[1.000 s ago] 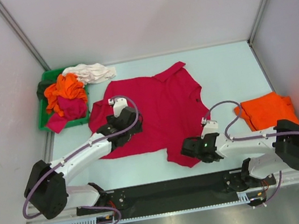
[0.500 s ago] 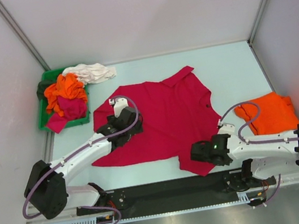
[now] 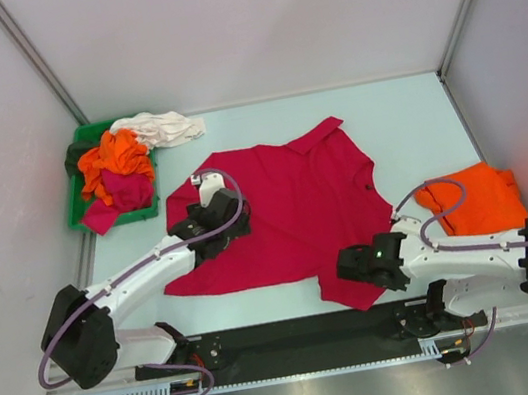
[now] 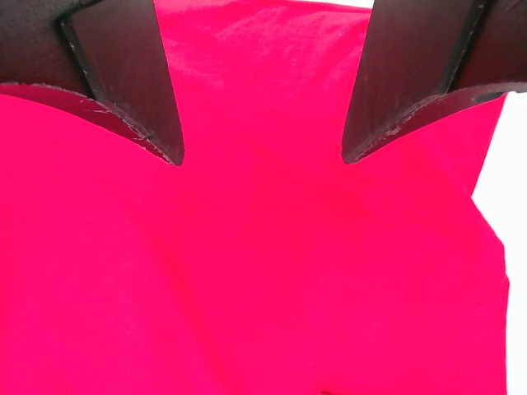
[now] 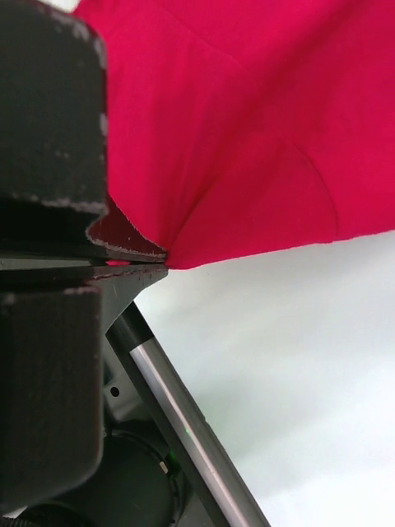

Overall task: Fold and stack the t-shirts
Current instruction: Flatten out the tshirt

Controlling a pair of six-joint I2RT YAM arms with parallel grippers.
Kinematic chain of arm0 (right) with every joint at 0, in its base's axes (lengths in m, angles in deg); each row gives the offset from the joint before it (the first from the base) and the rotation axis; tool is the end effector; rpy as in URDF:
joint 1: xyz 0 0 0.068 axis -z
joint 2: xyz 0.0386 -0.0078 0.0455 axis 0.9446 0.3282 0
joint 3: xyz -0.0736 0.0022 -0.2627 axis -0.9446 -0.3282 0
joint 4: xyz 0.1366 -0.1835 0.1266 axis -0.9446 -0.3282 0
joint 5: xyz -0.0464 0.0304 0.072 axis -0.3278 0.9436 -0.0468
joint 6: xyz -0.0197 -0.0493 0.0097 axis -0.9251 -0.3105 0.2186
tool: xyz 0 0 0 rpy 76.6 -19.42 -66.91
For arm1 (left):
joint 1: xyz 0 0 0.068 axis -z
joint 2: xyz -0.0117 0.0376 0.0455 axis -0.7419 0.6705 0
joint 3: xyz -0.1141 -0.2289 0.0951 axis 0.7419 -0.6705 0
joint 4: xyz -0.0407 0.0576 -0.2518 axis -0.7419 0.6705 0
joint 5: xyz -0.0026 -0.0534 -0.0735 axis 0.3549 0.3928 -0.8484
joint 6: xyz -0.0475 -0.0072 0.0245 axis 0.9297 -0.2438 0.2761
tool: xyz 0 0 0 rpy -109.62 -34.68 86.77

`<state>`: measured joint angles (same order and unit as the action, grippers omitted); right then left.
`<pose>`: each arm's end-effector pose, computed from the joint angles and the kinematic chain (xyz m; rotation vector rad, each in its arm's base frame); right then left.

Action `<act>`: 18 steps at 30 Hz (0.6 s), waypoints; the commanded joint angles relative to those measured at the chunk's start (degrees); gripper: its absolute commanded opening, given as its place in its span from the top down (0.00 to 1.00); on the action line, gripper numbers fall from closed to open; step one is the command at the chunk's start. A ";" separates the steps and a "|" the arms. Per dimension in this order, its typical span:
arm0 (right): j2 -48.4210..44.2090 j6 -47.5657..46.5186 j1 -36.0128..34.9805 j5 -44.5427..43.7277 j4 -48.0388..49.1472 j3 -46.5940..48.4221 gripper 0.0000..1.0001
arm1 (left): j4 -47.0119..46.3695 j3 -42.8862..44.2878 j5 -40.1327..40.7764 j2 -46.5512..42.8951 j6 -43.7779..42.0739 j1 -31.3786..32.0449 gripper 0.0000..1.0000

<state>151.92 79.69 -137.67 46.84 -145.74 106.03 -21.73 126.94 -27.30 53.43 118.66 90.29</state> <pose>0.0740 0.1271 0.1857 0.6248 2.5451 -0.3043 0.2035 -0.1607 0.2281 -0.1071 2.3172 0.0013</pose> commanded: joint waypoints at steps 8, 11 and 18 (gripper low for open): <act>-8.38 2.83 -4.54 -8.93 3.63 2.52 0.33 | 0.13 2.11 -0.50 -4.23 -1.51 -1.79 0.16; -4.10 -5.78 -3.67 -12.17 8.04 6.72 0.14 | 0.21 2.81 -0.51 -4.23 -1.86 -1.87 0.15; 3.39 -47.69 13.98 -6.50 38.07 15.53 0.17 | -0.49 5.36 -2.70 -2.65 -2.74 -2.05 0.16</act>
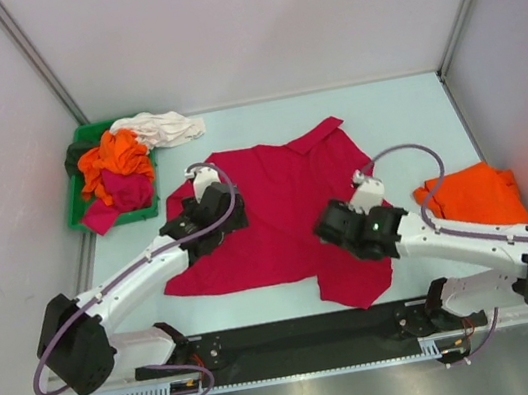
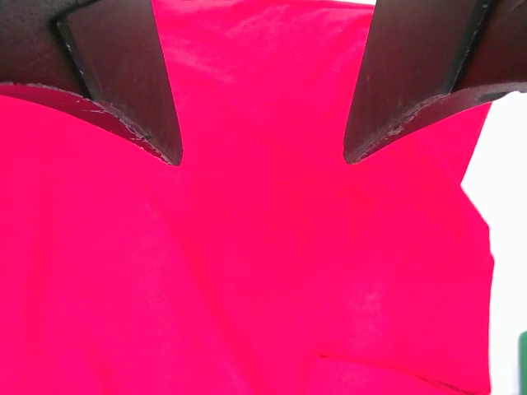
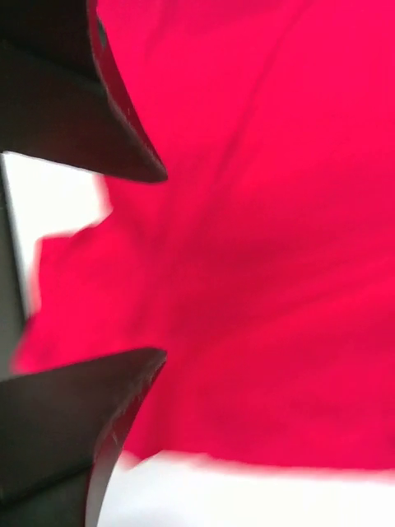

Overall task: Fold and stack the t-shirts
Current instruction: Flatten out the tshirt

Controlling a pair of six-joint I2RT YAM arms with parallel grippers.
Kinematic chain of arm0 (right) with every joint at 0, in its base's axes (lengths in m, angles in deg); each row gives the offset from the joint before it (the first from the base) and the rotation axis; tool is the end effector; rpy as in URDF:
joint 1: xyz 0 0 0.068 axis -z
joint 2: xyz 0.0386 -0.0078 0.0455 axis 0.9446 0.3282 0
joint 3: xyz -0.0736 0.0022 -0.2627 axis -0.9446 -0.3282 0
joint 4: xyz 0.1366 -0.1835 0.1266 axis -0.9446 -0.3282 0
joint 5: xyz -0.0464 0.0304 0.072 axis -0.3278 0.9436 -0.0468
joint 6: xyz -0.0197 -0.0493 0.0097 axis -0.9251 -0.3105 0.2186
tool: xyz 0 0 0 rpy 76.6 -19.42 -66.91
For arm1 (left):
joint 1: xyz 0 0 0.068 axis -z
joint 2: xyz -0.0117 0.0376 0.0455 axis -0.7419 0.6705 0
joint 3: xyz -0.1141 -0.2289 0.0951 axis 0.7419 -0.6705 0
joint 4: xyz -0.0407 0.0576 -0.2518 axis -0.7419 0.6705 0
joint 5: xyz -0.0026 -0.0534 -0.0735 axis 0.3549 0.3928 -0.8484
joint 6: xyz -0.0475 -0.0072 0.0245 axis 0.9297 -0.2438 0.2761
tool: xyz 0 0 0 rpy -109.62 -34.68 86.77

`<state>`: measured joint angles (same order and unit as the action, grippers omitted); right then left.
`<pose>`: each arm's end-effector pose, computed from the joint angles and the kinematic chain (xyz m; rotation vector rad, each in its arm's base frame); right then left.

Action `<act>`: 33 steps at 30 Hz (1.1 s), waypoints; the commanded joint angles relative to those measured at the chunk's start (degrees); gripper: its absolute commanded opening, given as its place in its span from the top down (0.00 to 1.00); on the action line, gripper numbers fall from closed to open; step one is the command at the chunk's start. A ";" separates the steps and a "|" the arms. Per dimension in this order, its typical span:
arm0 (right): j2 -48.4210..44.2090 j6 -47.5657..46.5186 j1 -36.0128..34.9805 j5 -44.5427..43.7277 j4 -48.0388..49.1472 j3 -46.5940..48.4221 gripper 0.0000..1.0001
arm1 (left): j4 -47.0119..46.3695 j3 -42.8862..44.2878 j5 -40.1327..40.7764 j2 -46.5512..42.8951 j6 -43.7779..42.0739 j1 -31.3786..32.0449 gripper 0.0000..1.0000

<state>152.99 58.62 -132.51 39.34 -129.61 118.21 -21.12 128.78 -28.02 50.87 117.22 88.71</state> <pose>0.1178 0.1723 0.2421 0.4295 2.3784 0.0605 0.2060 -0.1539 0.2479 -0.1258 2.2752 -0.0368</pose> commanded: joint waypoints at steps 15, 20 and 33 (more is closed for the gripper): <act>48.71 -46.61 36.44 18.24 37.91 45.33 0.77 | -1.10 4.49 -5.58 1.40 -2.09 -1.53 0.17; 60.14 -47.75 38.02 21.23 34.82 57.56 0.70 | -1.01 4.05 -6.37 1.14 -2.09 -2.50 0.17; 61.93 -48.02 36.27 22.20 36.05 57.07 0.63 | -1.10 2.12 -6.99 1.93 -1.82 -3.20 0.17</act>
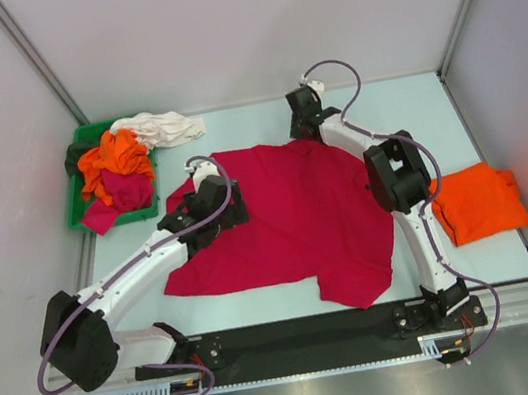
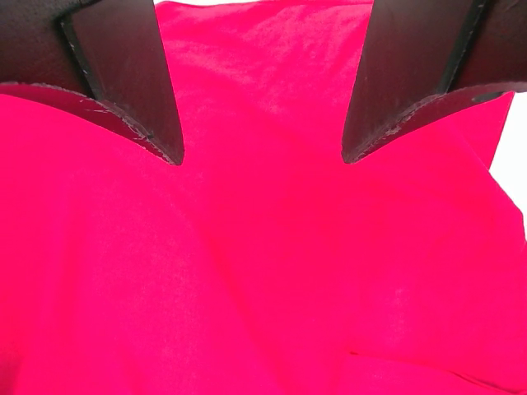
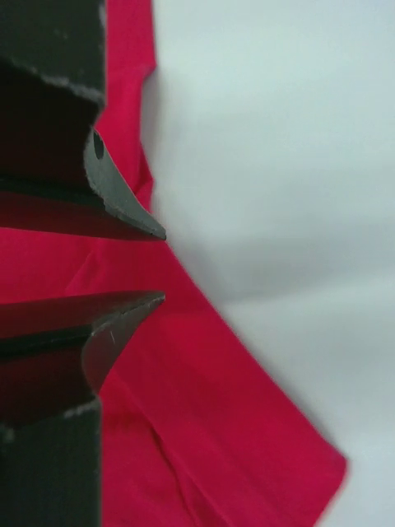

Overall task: Fold and stack the t-shirts
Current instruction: Flatten out the tshirt

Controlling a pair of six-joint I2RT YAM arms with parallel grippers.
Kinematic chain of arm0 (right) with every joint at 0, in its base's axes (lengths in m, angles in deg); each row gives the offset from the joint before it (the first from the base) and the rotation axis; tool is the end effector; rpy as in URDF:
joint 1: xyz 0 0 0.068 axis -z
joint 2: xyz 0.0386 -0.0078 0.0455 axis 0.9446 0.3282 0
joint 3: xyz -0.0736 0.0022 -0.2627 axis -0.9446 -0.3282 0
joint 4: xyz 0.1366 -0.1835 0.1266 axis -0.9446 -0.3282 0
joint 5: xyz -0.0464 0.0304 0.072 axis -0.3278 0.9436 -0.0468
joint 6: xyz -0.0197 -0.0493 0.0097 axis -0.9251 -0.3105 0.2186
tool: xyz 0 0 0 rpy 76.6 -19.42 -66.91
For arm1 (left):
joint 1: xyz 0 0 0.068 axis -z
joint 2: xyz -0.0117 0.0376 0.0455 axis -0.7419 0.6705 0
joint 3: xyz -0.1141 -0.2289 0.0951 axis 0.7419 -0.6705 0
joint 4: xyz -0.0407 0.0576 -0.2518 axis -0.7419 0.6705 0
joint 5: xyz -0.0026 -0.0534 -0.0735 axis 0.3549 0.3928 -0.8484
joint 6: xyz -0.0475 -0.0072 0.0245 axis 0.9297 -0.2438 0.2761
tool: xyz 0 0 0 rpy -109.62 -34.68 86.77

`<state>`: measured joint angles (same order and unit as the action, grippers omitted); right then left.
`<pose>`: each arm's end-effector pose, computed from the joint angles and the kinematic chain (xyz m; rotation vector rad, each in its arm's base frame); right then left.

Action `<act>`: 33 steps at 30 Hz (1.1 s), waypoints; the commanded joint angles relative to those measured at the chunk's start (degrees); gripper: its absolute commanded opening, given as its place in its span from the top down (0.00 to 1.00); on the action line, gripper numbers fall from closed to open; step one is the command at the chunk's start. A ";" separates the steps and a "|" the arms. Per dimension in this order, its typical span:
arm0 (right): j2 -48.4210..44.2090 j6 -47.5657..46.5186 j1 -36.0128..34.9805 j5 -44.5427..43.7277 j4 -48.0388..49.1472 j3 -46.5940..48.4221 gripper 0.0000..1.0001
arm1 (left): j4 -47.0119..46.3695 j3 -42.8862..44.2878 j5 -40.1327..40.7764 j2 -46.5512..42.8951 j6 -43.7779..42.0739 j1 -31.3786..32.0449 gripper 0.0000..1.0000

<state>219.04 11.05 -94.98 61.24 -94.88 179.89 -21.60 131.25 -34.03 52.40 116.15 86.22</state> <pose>0.4934 0.2103 0.1900 0.2250 2.2524 0.1634 0.2186 -0.1539 0.2546 -0.1157 2.3077 -0.1267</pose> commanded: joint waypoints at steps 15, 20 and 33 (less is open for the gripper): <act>-9.13 1.04 -2.75 0.04 5.45 -14.11 0.58 | -1.15 -0.61 -1.68 1.90 0.13 -0.71 0.17; -11.77 1.92 -3.63 -0.58 6.68 -16.93 0.58 | -1.06 -0.88 -1.68 1.72 0.21 -0.71 0.17; -13.80 5.26 1.80 -4.00 8.36 -18.97 0.57 | -0.97 -1.58 -1.95 1.19 -0.40 -0.71 0.17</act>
<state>207.91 14.75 -98.63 60.10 -88.43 159.10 -21.76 130.44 -35.47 54.68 116.19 85.85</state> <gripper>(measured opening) 0.424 0.832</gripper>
